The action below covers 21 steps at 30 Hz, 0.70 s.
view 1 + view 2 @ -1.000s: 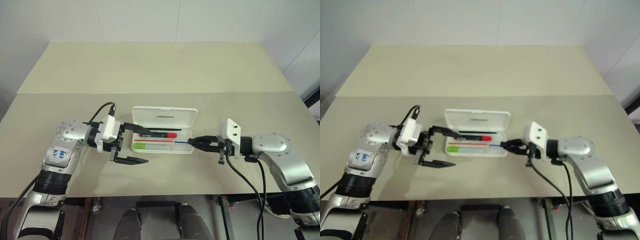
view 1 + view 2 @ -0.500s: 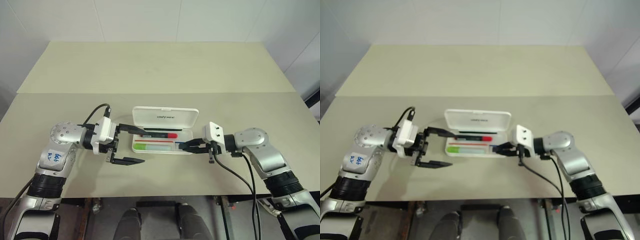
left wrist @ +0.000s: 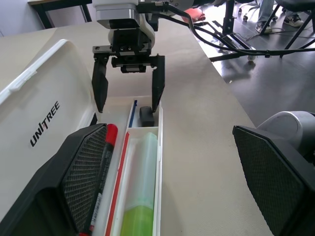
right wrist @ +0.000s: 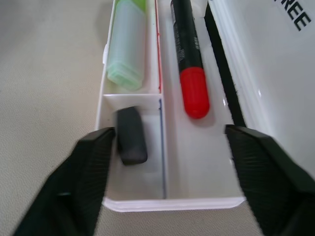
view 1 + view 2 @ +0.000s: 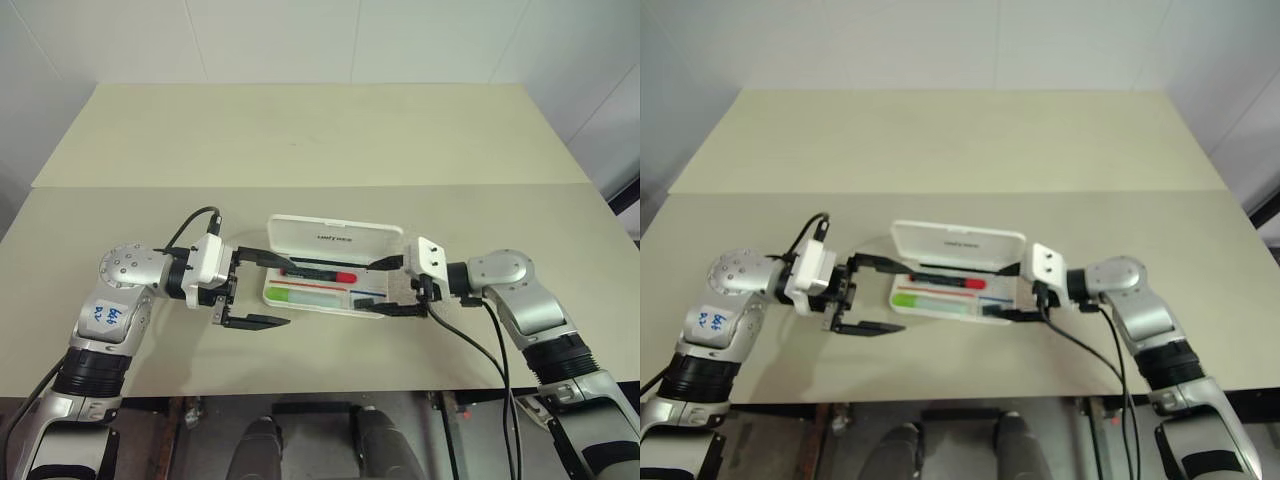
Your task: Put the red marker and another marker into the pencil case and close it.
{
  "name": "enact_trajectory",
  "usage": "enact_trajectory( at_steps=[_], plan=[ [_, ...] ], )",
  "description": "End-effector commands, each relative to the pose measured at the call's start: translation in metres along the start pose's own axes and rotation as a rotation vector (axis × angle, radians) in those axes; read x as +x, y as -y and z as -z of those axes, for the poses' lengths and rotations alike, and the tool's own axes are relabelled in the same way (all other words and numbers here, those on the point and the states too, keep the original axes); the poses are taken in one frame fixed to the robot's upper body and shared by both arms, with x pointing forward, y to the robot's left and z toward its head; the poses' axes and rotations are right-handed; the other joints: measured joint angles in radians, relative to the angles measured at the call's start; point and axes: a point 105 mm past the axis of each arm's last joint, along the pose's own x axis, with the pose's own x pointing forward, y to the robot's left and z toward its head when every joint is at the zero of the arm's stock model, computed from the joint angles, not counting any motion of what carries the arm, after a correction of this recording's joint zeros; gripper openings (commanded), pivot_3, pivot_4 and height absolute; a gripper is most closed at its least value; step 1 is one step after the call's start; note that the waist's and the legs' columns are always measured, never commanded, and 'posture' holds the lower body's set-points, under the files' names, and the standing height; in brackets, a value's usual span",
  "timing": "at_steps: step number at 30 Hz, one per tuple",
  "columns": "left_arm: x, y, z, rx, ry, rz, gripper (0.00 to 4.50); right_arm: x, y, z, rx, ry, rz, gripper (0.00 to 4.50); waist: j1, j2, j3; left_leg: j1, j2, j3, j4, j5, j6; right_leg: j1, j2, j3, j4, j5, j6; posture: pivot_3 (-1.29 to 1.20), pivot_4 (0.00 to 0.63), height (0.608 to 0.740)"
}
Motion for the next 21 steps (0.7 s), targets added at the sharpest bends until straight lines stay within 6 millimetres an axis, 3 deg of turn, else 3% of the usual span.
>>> enact_trajectory(
  at_steps=[1,11,16,21],
  plan=[
    [-0.003,-0.003,-0.008,0.050,0.004,-0.013,4.38,-0.005,0.000,-0.014,-0.042,0.038,-0.006,4.47,0.000,0.000,0.000,0.000,0.000,0.000,0.000,0.000,0.000,0.000,0.000,0.000,0.000,0.000,0.000,0.00,0.150,0.740],
    [0.001,-0.004,-0.007,0.051,0.014,-0.004,4.38,-0.014,0.001,-0.050,-0.077,0.140,0.007,4.47,-0.001,0.000,0.000,0.000,0.000,0.000,0.000,0.000,0.000,0.000,0.000,0.000,0.000,0.000,0.000,0.00,0.150,0.740],
    [0.000,-0.004,-0.006,0.051,0.013,0.000,4.38,-0.028,-0.010,-0.062,-0.051,0.163,-0.004,4.47,0.003,0.000,0.000,0.000,0.000,0.000,0.000,0.000,0.000,0.000,0.000,0.000,0.000,0.000,0.000,0.00,0.150,0.740],
    [-0.004,-0.004,-0.003,0.042,0.001,-0.015,4.38,-0.055,-0.034,-0.063,-0.021,0.116,0.022,4.47,0.010,0.000,0.000,-0.001,0.000,-0.001,0.000,0.000,0.000,0.000,0.000,-0.001,-0.001,0.000,0.000,0.00,0.150,0.740]
  ],
)
